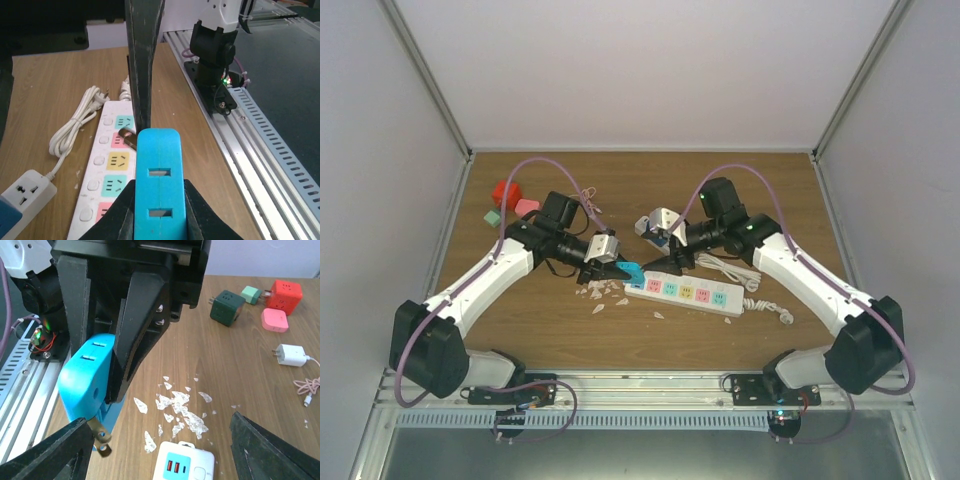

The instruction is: Pull the plug off the socket

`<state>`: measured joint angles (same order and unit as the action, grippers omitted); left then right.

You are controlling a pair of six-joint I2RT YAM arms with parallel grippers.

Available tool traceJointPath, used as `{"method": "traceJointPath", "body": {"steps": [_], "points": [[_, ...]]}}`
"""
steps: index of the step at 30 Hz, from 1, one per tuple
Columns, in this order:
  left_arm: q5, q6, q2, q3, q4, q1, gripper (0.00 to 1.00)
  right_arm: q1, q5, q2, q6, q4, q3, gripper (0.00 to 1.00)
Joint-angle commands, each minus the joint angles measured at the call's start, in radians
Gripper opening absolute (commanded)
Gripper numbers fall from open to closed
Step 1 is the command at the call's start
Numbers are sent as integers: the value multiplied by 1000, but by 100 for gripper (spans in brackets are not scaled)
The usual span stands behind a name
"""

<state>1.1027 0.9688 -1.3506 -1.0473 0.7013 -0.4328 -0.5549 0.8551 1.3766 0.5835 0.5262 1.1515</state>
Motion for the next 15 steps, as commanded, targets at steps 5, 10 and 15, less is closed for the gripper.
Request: {"method": "traceJointPath", "body": {"steps": [5, 10, 15], "points": [[48, -20, 40, -19, -19, -24, 9, -50, -52, 51, -19, -5, 37, 72], [28, -75, 47, -22, -57, -28, 8, -63, -51, 65, -17, 25, 66, 67], [-25, -159, 78, -8, -132, -3, 6, -49, -108, 10, 34, 72, 26, 62]]}}
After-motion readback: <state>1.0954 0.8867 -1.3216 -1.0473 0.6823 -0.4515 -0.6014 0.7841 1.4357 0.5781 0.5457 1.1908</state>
